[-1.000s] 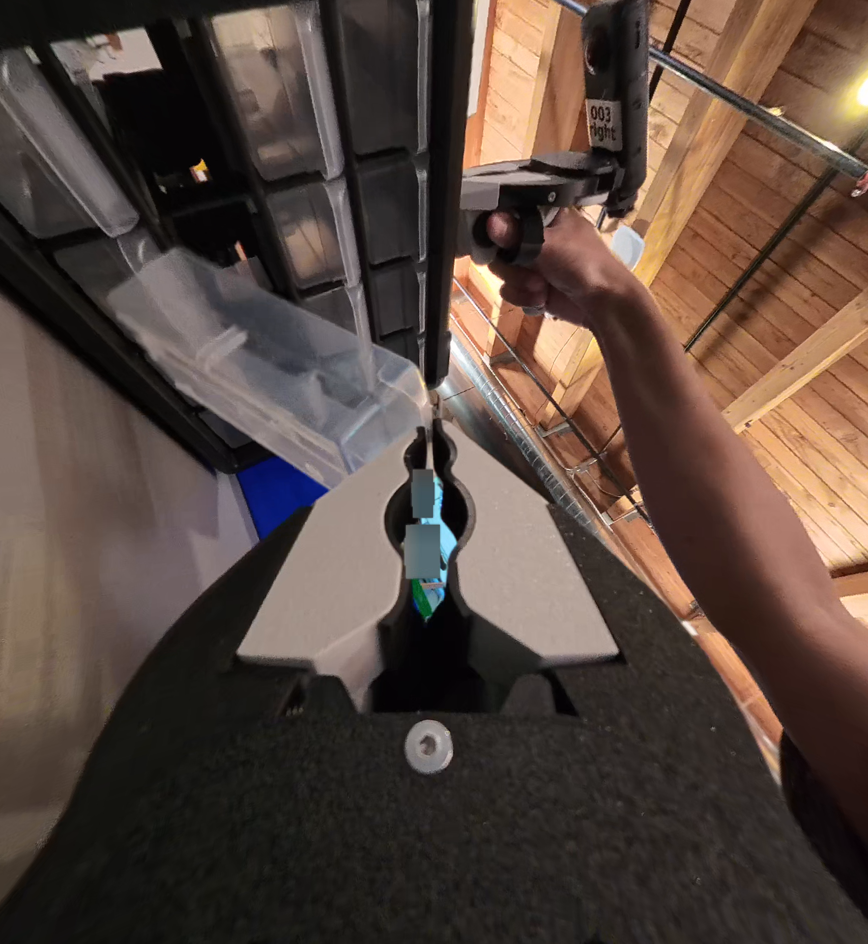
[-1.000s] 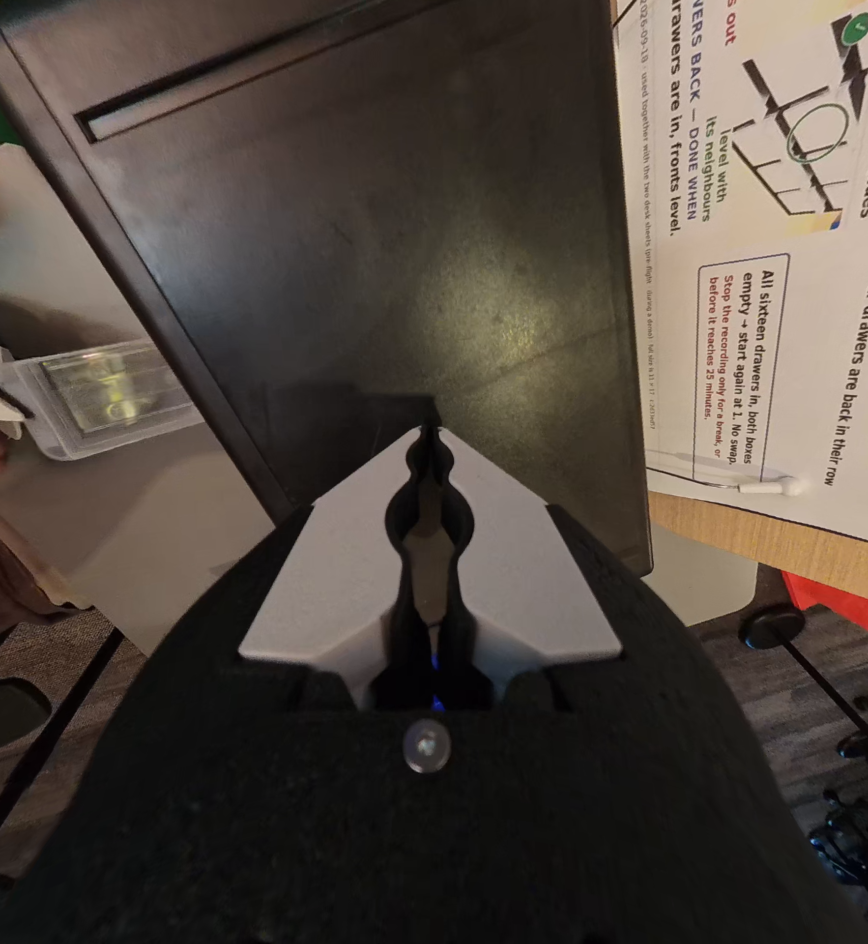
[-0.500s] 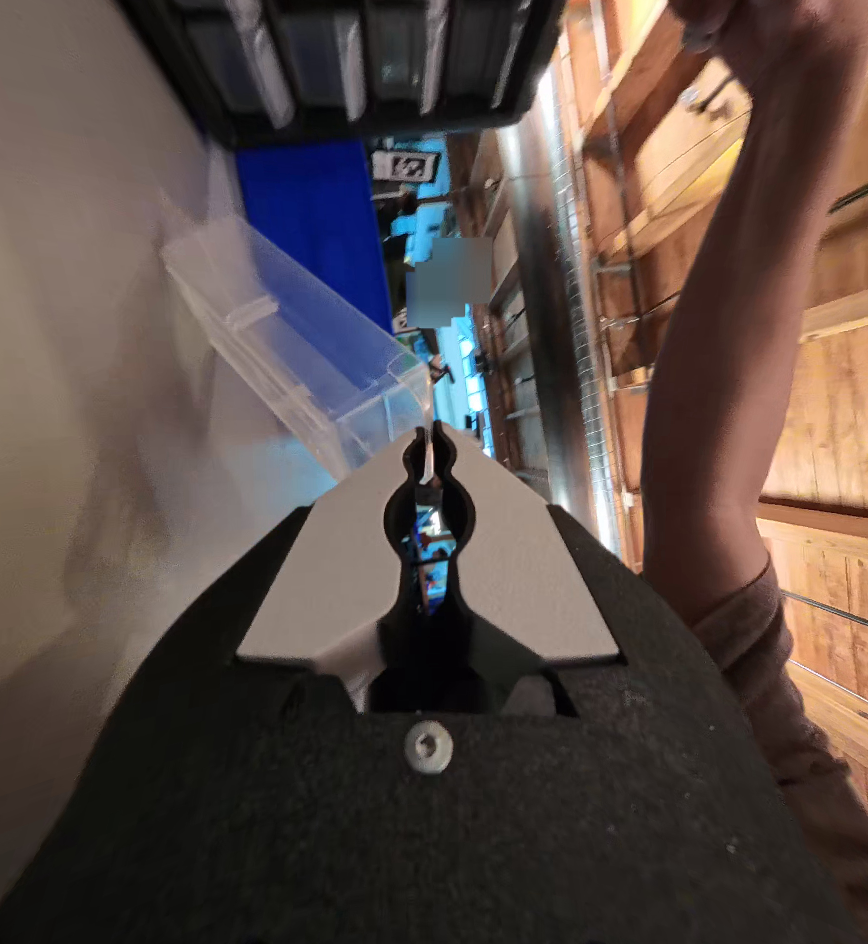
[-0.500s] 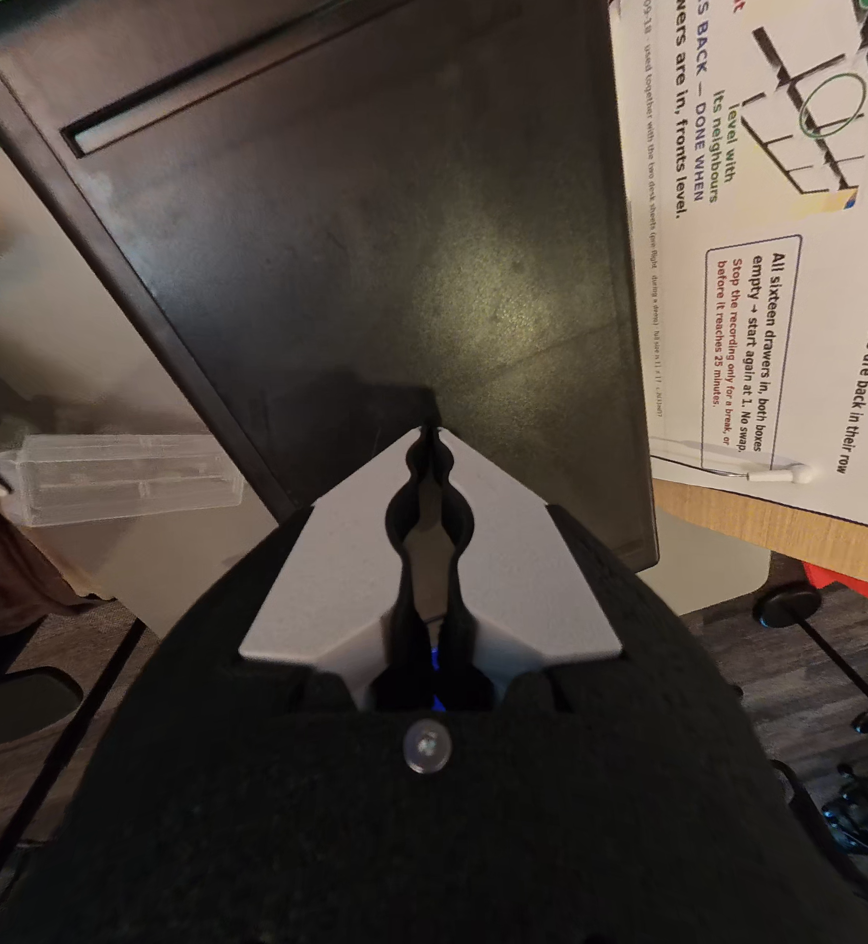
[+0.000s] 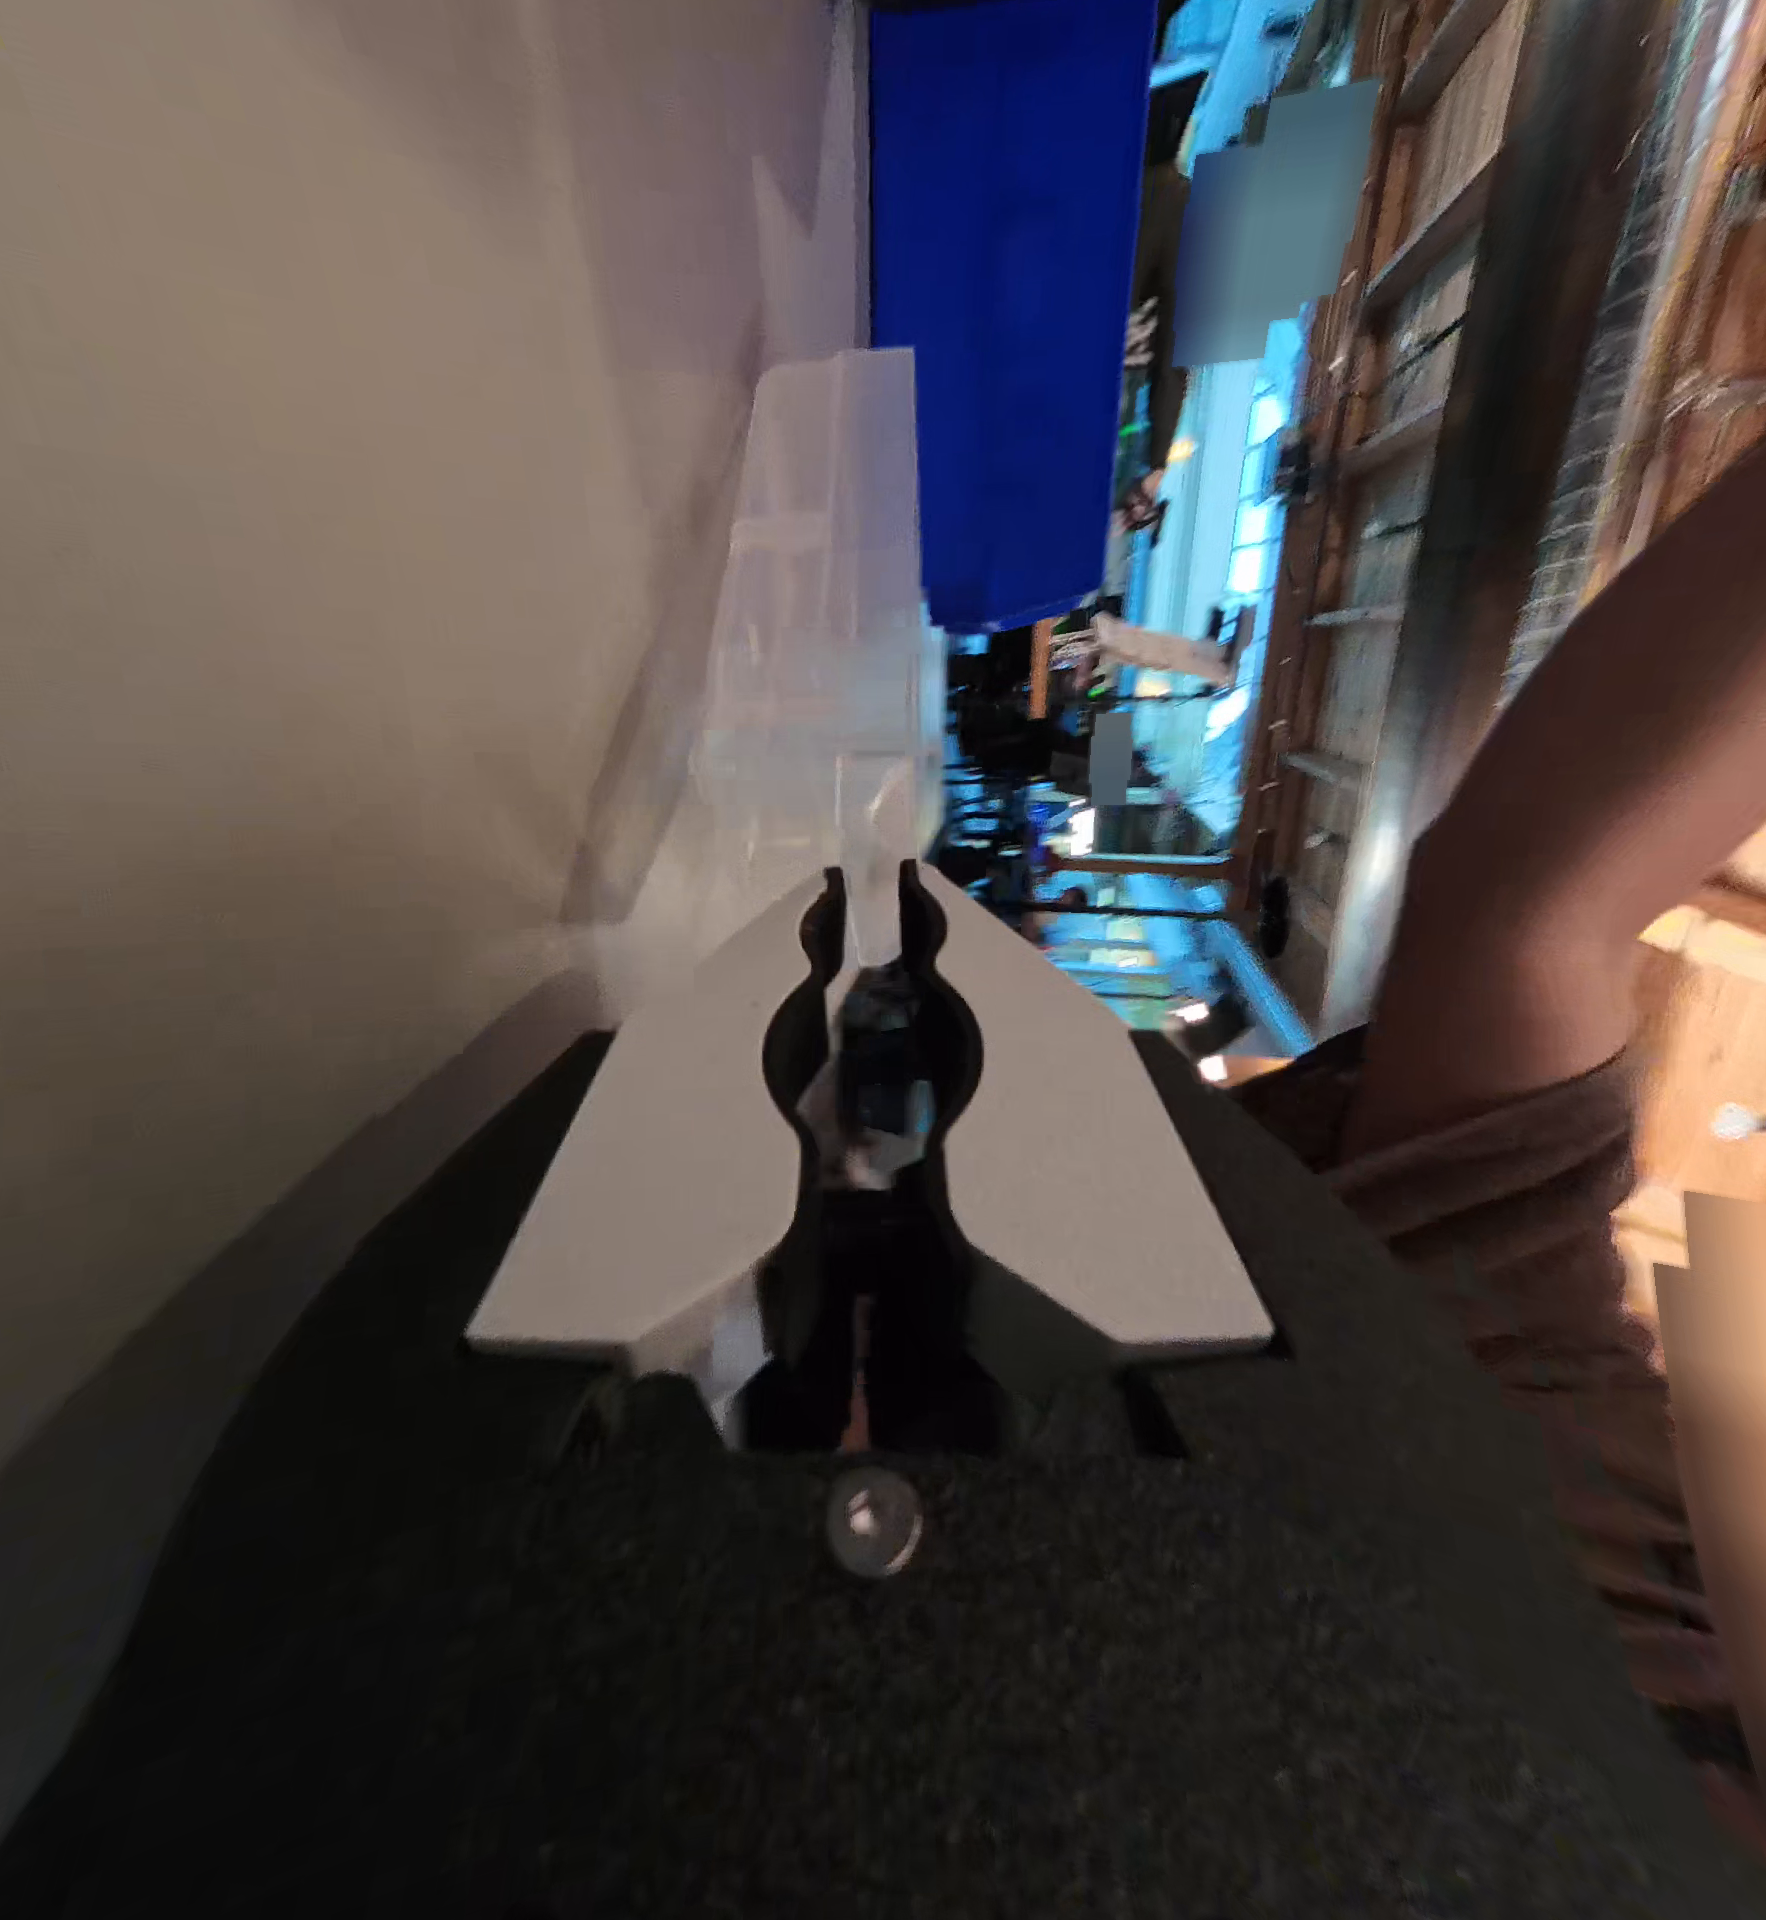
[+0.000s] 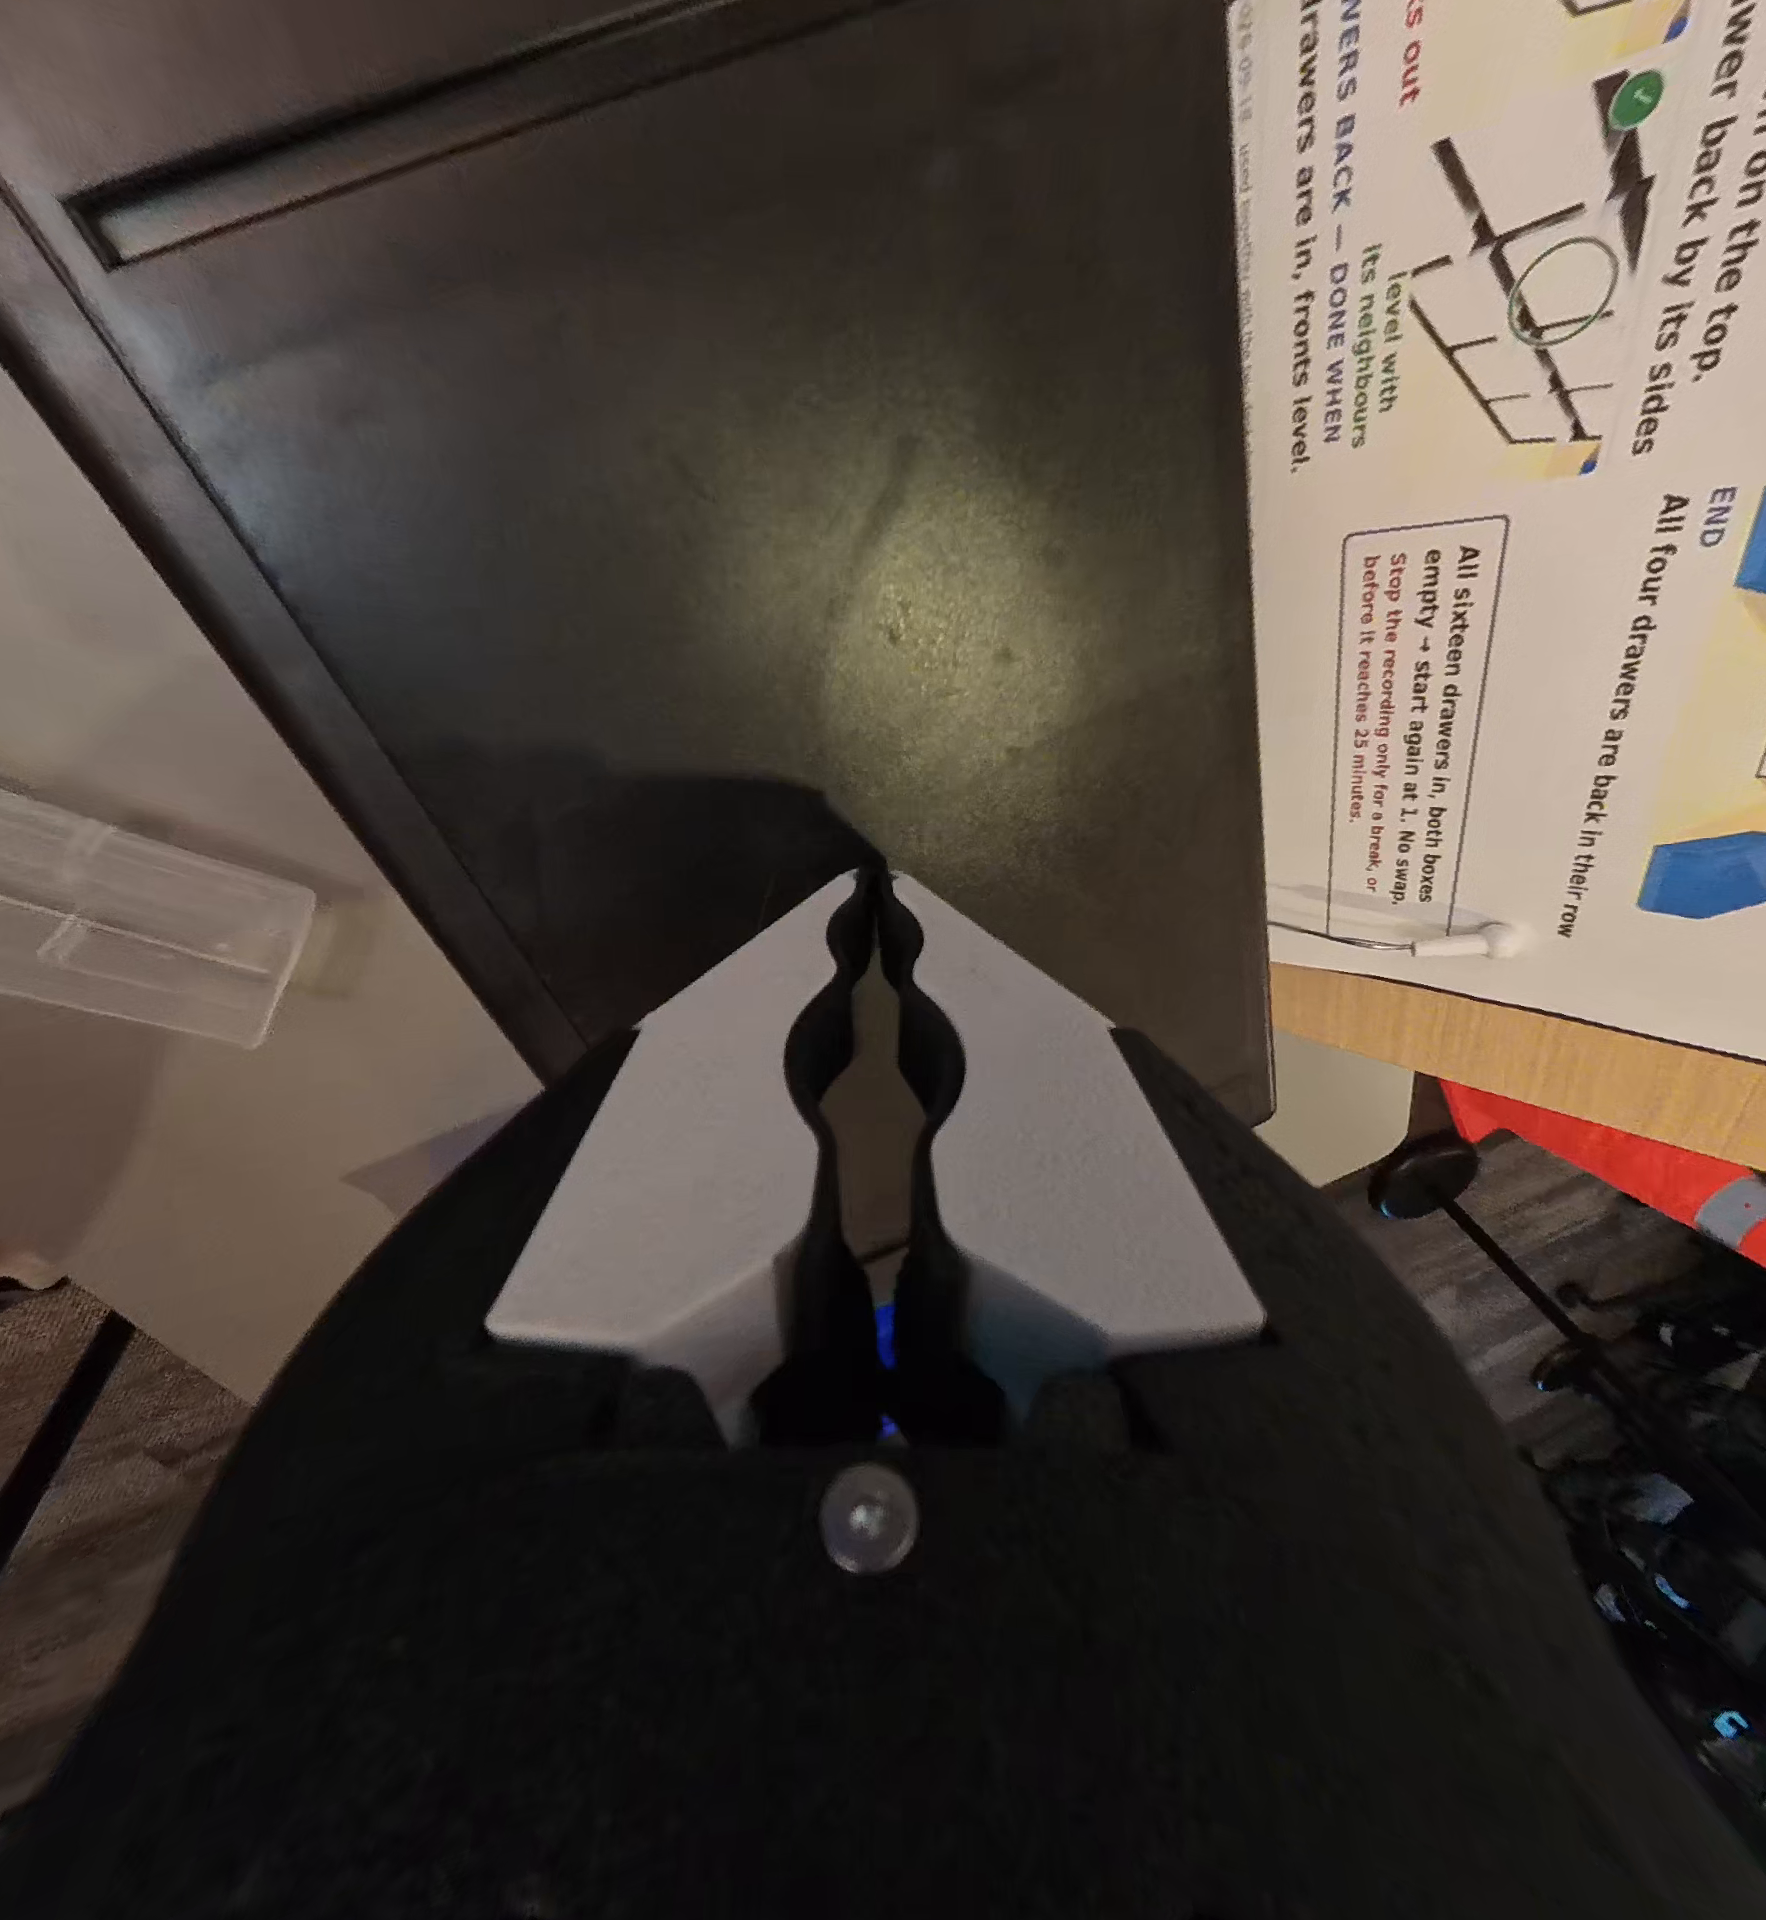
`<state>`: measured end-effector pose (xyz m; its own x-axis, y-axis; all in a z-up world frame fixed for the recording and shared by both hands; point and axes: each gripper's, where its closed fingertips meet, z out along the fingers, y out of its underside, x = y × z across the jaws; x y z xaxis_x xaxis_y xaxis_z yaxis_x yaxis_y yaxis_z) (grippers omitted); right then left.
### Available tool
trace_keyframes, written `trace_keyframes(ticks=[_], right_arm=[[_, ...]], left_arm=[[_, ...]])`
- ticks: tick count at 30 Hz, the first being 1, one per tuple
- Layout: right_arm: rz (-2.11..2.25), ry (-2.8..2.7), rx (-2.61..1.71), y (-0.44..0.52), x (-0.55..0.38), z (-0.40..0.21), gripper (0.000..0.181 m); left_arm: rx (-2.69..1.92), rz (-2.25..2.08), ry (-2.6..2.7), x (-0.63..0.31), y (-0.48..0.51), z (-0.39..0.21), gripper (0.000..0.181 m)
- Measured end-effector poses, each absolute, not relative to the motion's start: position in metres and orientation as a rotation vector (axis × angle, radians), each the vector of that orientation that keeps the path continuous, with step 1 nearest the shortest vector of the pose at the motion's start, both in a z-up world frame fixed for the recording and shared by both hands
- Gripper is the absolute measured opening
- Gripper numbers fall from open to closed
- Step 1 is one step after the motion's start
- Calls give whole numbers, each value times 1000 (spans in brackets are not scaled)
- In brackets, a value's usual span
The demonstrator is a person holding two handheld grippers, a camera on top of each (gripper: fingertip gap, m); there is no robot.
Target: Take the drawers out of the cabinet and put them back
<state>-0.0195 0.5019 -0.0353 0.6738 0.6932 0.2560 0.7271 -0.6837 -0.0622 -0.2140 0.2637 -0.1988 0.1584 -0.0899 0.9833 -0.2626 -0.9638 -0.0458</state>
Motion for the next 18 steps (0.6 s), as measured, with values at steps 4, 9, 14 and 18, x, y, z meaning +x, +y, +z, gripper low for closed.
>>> trace_keyframes(ticks=[4, 9, 14, 18], right_arm=[[-347, -1099, -2588, 517, -20, -35, 0], [-312, -1074, -2432, 505, -24, -24, 0], [288, -1318, -2101, 401, -126, -12, 46], [323, -1653, -2003, 314, -167, -94, 70]], left_arm=[[2462, 1781, -654, -222, 269, -210, 30], [2596, 1699, -867, -234, 280, -207, 46], [3046, 1342, -1381, -263, 326, -204, 50], [3282, 1079, -1792, -270, 349, -185, 51]])
